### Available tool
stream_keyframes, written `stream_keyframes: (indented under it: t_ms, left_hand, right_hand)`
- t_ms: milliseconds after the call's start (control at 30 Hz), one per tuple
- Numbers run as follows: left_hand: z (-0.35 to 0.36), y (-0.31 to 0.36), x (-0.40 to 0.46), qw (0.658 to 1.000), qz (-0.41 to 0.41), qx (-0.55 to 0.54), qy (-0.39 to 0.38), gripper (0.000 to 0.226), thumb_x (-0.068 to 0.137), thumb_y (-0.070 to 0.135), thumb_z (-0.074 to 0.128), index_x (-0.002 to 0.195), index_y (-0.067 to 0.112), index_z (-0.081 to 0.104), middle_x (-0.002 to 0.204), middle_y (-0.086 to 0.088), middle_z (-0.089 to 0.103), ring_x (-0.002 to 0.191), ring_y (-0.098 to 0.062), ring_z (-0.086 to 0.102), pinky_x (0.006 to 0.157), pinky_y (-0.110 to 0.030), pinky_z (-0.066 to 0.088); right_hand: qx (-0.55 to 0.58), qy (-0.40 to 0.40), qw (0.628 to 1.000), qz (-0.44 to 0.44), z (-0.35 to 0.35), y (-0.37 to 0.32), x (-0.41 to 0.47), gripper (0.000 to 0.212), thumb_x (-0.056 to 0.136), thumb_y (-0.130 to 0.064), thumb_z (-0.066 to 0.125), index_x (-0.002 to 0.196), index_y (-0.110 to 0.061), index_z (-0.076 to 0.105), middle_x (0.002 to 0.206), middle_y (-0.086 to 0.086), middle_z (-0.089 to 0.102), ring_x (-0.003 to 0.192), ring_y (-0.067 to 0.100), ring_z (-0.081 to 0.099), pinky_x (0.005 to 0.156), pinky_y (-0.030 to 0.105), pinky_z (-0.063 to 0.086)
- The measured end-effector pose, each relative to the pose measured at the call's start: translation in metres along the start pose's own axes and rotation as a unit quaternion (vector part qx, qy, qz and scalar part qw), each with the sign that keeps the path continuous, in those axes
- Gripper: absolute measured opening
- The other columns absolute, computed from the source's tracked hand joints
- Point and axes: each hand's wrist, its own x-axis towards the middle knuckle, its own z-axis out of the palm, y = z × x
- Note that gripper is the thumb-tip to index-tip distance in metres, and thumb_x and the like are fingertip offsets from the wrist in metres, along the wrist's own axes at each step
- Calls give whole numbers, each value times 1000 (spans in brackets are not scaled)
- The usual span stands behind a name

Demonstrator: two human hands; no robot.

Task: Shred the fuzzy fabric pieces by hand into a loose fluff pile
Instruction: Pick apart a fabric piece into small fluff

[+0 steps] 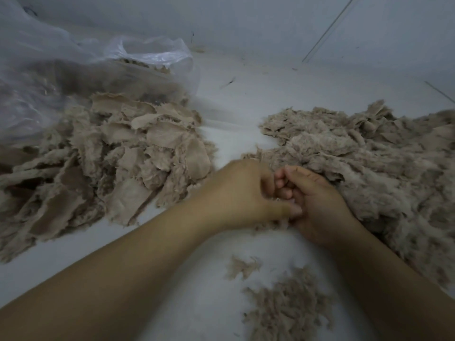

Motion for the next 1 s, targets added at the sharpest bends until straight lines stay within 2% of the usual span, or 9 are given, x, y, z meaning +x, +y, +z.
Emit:
stream_keyframes:
  t_ms: [67,167,267,500,600,667,800,900,1000]
  left_hand:
    - [12,-2,-2,999,25,-8,-40,27,70,42,79,68,18,65,62,9,54,58,-3,50,56,-23,41]
    - [18,-13,2,972,-62,-225,27,27,82,8,74,62,19,61,55,12,54,50,-2,49,51,-18,41]
    - [16,-22,8,907,-127,-396,67,29,89,7,68,66,17,55,51,0,54,45,-16,48,43,-21,36]
    - [20,-21,7,806,-159,-565,76,33,95,7,58,63,15,60,51,-3,55,41,-13,47,41,-18,40]
    - [15,-22,7,782,-161,-590,120,29,95,5,52,66,9,55,50,-6,48,44,-19,40,43,-23,33]
    - [6,-26,5,794,-111,-595,52,24,87,7,56,64,6,59,47,-7,49,40,-20,38,44,-26,27]
    - [-12,-27,-4,850,-8,-432,-303,39,86,35,68,76,-3,73,55,-11,64,35,-14,49,34,-18,31]
    - [6,-24,2,915,-122,-358,-140,34,84,37,74,66,8,68,47,-4,56,32,-11,42,34,-15,27]
    - [19,-25,8,894,-142,-423,36,20,79,19,78,74,12,60,52,-6,52,30,-13,39,33,-14,25]
  right_hand:
    - [4,6,1000,-2,0,0,1,26,99,-13,45,79,-5,59,62,2,52,46,4,40,39,13,32]
    - [2,-12,1000,5,-2,1,2,16,86,-19,56,78,-6,59,67,7,50,49,10,41,45,18,36]
    - [-27,-51,998,8,-3,2,1,23,75,-21,65,90,-4,59,66,5,50,49,6,38,45,16,35]
    - [-11,-51,999,3,-2,1,2,16,80,-17,57,85,-2,55,53,0,43,43,3,32,41,13,30]
    - [51,-11,999,13,-1,2,3,21,87,-15,53,101,1,55,59,1,43,44,1,34,40,12,29]
    - [70,5,997,24,0,2,2,17,95,-13,49,109,-4,53,66,1,45,45,1,37,41,11,29]
    - [24,6,999,21,0,0,0,16,97,-18,49,83,-10,51,60,0,45,47,4,39,51,19,28]
    - [38,-8,999,24,0,0,0,13,97,-16,48,89,-6,50,64,3,46,49,5,42,46,16,33]
    - [16,-36,999,22,-1,0,-1,18,82,-19,56,91,-4,53,64,4,50,46,3,41,42,13,35]
